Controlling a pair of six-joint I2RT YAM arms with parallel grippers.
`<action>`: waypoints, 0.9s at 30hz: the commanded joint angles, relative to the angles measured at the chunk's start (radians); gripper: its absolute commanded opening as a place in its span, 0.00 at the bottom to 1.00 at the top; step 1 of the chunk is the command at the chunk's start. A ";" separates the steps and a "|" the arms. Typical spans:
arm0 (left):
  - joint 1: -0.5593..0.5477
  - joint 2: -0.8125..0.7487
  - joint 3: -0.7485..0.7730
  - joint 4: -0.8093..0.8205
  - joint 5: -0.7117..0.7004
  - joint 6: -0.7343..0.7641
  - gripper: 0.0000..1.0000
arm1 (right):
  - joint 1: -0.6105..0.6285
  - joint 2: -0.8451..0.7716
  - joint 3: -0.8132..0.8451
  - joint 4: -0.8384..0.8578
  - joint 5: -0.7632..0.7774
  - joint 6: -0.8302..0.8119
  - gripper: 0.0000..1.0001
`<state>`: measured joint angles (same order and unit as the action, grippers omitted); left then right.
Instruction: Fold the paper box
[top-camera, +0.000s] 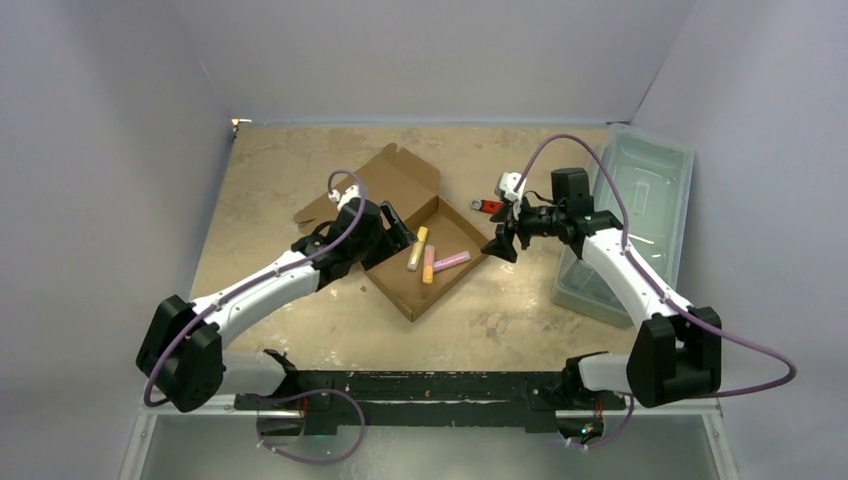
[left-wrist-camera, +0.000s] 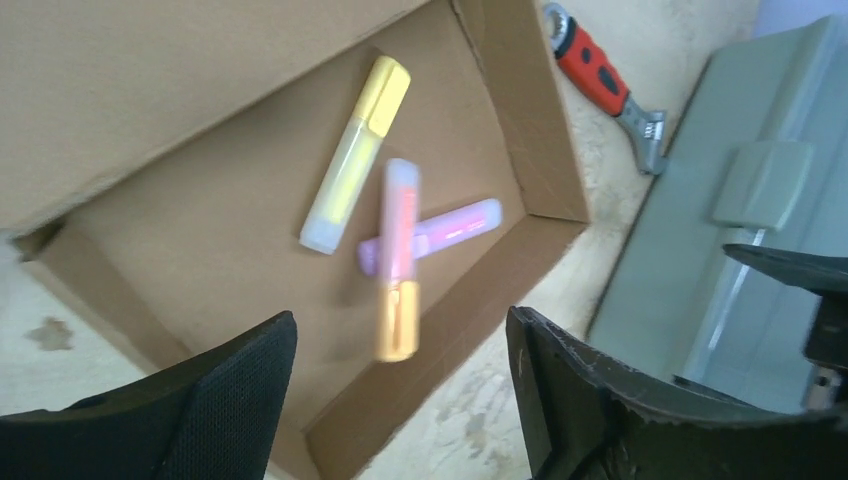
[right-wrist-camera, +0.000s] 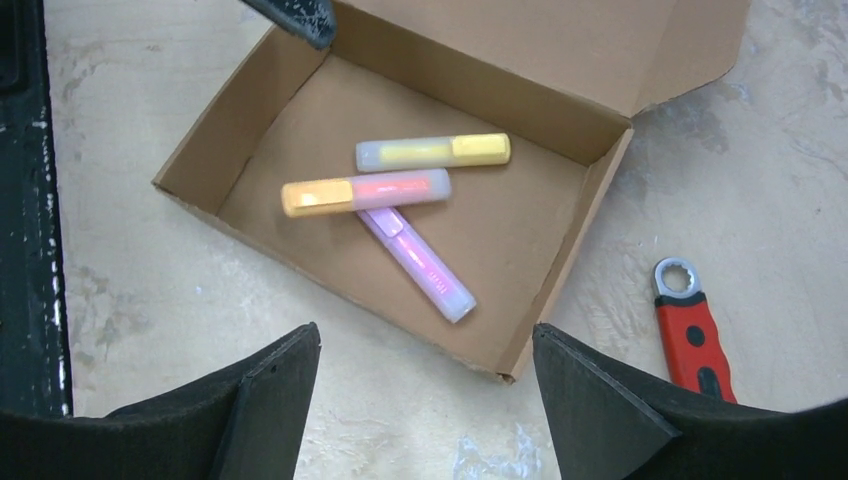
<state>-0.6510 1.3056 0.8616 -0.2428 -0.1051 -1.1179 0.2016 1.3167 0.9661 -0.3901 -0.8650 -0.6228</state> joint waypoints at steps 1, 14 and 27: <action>-0.005 -0.088 0.023 -0.042 -0.064 0.198 0.76 | -0.025 -0.064 -0.020 -0.070 -0.062 -0.122 0.81; -0.004 -1.035 -0.393 -0.091 -0.010 0.225 0.99 | -0.125 -0.220 -0.134 -0.180 -0.280 -0.454 0.95; -0.004 -1.022 -0.480 -0.197 -0.248 0.097 0.95 | -0.123 -0.167 -0.088 -0.241 -0.242 -0.469 0.93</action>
<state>-0.6514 0.2291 0.4309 -0.4522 -0.2535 -0.9878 0.0780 1.1286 0.8333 -0.5907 -1.0924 -1.0615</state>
